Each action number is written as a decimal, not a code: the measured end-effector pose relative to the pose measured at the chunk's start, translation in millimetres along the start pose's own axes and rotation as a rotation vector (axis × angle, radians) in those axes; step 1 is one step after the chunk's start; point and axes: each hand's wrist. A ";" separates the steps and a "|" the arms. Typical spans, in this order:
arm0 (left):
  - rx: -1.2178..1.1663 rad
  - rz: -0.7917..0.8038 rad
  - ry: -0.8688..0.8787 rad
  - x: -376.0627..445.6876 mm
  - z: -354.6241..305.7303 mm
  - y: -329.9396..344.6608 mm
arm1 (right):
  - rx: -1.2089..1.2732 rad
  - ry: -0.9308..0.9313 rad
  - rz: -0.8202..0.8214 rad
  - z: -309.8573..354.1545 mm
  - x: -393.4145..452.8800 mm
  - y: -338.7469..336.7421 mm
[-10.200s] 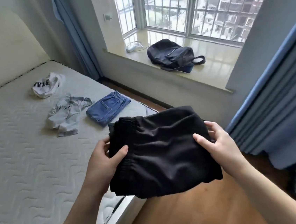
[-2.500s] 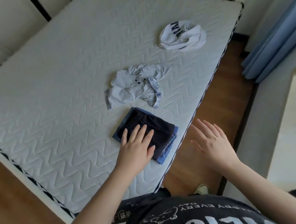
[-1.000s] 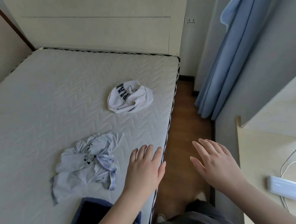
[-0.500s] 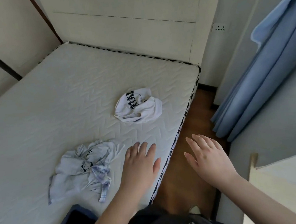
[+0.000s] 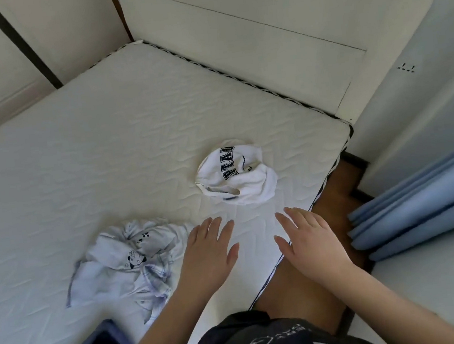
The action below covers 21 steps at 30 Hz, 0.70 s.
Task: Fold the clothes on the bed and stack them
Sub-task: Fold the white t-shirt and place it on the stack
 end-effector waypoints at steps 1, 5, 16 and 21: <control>-0.007 0.004 -0.011 6.1 5.8 3.6 | -0.010 -0.019 0.027 -1.0 11.0 1.7; -0.029 0.030 -0.049 27.8 29.0 16.5 | -0.015 -0.024 0.044 -7.7 55.9 9.0; -0.006 0.187 -0.108 103.9 60.9 62.8 | 0.035 -0.166 0.169 -13.0 159.6 48.8; -0.027 0.266 -0.158 144.1 63.8 103.2 | 0.063 -0.250 0.209 -21.1 219.7 80.9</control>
Point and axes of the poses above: each hand's wrist, its own x-axis towards the middle knuckle, its own y-axis out of the palm, z = x × y, and after that the axes turned 7 degrees about -z, right-handed
